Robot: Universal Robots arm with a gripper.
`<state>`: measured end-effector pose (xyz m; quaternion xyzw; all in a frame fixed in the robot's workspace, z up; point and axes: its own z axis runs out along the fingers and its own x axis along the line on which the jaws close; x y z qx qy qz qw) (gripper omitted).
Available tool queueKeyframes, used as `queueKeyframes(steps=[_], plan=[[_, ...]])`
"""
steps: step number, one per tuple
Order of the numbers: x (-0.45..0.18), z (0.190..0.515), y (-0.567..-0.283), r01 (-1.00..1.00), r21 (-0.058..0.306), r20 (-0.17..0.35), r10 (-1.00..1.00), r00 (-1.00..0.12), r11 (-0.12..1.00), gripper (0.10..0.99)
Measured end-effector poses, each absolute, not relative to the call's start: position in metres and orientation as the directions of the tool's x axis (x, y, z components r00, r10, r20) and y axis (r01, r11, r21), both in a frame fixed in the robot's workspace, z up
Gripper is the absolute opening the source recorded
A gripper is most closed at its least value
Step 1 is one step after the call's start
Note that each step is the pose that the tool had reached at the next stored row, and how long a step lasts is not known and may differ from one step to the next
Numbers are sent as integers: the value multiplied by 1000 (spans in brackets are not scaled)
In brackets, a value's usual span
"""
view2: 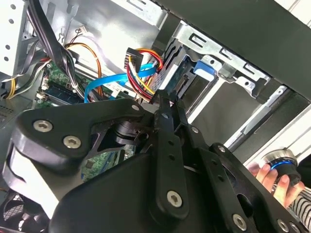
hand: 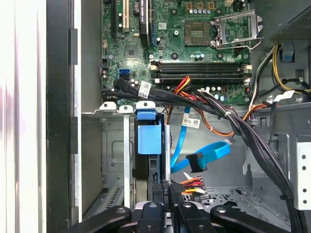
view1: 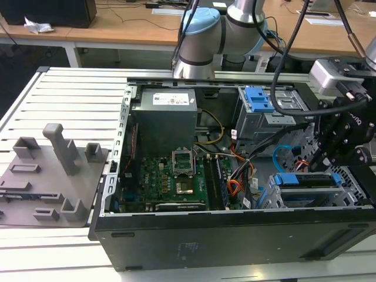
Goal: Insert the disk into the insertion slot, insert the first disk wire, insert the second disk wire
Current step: 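Insert the first disk wire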
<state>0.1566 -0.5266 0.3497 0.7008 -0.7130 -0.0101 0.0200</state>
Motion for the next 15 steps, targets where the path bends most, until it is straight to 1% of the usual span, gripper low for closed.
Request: queueKeyframes(steps=[15], plan=[[158,349,-527,-999,42,14,-1000,11,-11,176]])
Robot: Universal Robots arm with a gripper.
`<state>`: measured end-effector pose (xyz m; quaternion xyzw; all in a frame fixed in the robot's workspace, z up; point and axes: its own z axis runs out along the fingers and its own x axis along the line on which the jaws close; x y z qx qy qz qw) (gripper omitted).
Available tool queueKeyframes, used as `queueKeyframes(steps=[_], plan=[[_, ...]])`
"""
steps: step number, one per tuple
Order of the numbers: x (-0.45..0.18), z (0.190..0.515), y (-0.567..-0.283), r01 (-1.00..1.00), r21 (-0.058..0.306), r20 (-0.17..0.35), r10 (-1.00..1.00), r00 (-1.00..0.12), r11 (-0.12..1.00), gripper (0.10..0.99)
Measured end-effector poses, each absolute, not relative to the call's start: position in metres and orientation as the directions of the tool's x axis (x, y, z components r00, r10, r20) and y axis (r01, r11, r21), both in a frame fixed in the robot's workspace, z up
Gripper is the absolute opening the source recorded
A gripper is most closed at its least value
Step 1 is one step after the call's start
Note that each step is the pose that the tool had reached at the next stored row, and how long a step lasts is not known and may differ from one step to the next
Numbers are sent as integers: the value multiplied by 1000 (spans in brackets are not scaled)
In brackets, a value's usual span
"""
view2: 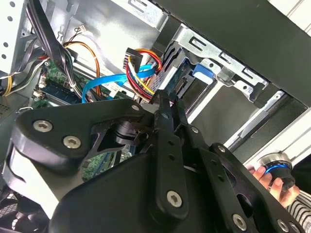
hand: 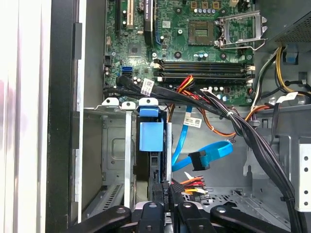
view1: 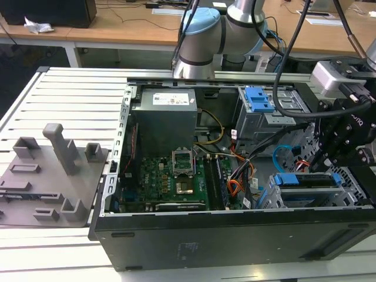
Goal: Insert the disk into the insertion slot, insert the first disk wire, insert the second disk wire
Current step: 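Insert the first disk wire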
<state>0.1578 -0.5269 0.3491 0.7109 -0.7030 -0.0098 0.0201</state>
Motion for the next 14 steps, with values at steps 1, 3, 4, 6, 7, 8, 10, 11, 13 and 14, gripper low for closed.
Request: queueKeyframes(steps=[1,3,4,6,7,8,10,11,13,14], plan=[[158,349,-527,-999,42,14,-1000,12,-11,176],[158,348,-527,-999,42,14,-1000,12,-11,176],[158,348,-527,-999,42,14,-1000,12,-11,176],[158,346,-528,-999,42,14,-1000,12,-11,176],[159,346,-528,-999,42,14,-1000,12,-11,176],[161,346,-528,-999,43,14,-1000,12,-11,176],[162,345,-531,-999,43,14,-1000,11,-11,176],[162,345,-531,-999,43,14,-1000,11,-11,176],[164,344,-532,-999,43,14,-1000,12,-11,176],[165,343,-532,-999,43,14,-1000,12,-11,176]])
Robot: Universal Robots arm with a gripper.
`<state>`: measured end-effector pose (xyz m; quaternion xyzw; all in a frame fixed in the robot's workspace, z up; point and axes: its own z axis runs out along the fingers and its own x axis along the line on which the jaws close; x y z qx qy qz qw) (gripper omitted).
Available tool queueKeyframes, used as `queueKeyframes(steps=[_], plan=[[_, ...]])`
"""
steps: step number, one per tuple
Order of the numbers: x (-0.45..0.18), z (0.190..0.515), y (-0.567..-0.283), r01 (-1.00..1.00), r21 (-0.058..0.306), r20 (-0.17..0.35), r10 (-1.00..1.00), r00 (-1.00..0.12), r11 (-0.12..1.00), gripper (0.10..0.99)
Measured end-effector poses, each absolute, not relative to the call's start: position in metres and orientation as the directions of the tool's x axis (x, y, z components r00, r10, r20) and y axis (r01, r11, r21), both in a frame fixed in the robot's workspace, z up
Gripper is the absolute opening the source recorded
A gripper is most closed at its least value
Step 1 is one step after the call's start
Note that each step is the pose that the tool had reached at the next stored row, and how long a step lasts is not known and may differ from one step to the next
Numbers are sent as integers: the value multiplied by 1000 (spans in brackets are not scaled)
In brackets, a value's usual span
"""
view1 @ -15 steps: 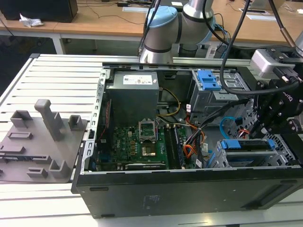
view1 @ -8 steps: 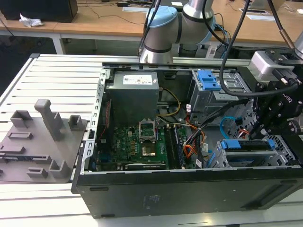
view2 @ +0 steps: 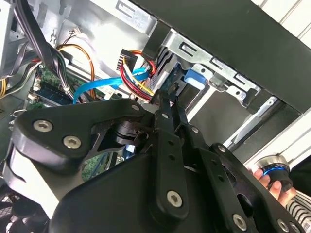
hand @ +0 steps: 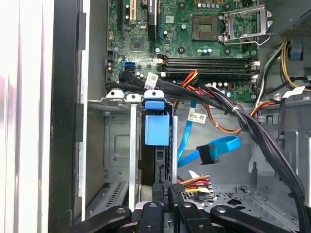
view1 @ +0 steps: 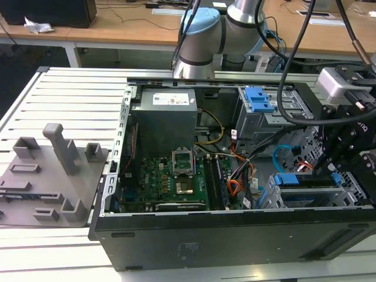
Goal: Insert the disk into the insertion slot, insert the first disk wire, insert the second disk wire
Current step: 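Insert the first disk wire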
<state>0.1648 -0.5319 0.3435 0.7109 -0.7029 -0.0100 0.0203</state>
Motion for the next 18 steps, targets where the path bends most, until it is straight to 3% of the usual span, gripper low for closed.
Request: queueKeyframes(steps=[18], plan=[[170,334,-533,-999,44,13,-1000,12,-11,176]])
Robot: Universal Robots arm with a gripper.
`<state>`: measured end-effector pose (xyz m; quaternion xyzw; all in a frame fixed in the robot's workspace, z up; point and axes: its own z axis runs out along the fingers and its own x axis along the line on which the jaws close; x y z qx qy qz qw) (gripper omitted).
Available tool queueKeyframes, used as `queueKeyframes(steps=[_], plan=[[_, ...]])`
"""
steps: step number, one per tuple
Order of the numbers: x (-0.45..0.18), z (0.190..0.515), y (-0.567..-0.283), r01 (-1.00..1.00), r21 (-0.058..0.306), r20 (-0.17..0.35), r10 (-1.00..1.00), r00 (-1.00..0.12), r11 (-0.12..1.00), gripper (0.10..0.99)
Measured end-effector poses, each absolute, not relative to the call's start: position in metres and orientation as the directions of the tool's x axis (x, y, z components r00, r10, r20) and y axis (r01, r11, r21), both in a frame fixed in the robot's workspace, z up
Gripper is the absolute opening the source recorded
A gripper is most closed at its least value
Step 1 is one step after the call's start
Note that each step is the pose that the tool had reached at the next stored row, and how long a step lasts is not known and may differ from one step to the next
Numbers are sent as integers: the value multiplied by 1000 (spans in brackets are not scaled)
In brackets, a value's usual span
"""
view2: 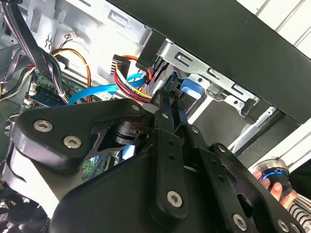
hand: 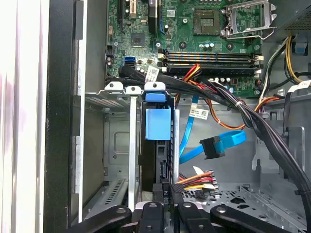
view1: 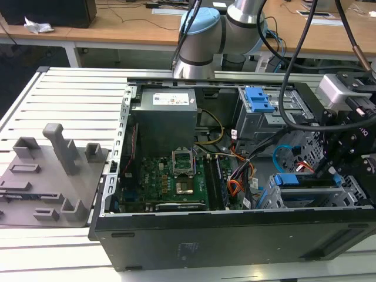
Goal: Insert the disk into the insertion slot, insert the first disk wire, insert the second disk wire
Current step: 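Insert the first disk wire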
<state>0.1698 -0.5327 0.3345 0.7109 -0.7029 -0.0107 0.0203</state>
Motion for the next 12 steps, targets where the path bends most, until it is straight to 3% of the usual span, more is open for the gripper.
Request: queueKeyframes(steps=[1,4,12], plan=[[170,334,-533,-999,44,13,-1000,12,-11,188],[170,335,-533,-999,44,14,-1000,12,-11,373],[170,345,-533,-999,44,15,-1000,12,-11,373]])
